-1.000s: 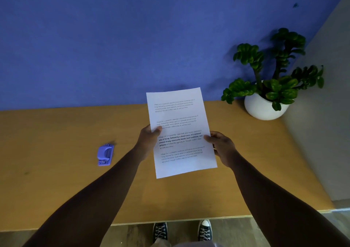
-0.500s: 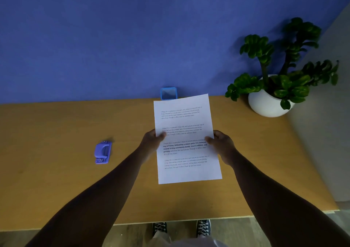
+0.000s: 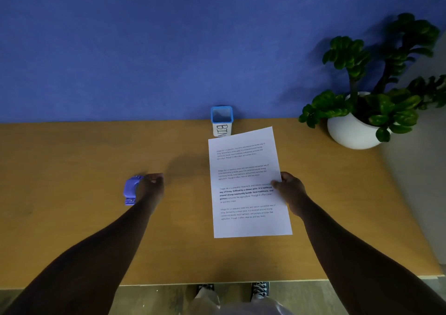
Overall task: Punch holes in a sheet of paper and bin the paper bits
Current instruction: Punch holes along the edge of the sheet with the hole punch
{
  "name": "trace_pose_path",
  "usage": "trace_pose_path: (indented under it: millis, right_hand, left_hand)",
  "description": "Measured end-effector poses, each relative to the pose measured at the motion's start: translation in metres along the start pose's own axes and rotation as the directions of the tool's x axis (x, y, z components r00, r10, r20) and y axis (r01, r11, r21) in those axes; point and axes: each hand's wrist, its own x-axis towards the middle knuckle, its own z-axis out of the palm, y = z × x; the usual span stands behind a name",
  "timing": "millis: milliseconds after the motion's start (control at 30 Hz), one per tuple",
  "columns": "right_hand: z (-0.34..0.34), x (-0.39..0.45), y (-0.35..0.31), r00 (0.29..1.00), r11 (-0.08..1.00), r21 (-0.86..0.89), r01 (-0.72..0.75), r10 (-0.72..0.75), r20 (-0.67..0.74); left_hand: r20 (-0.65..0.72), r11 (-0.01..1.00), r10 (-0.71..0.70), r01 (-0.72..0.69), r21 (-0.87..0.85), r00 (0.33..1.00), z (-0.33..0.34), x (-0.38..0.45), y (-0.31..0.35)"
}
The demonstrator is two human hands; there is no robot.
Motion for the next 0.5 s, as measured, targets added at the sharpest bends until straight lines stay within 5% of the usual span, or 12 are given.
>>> trace_pose_path:
  millis: [233, 500]
  right_hand:
    - [0.010, 0.000, 0.001, 0.999, 0.995, -0.094, -0.043, 0.042, -0.020]
    - [0.016, -0.002, 0.000, 0.997, 0.994, -0.089, -0.063, 0.060, -0.040]
  left_hand:
    - [-0.097, 0.974, -0.079, 0.098, 0.205, 0.992, -0.030, 0.030, -0.022]
    - [-0.116, 0.956, -0.249, 0.263, 0.129, 0.961, -0.043, 0.056, -0.045]
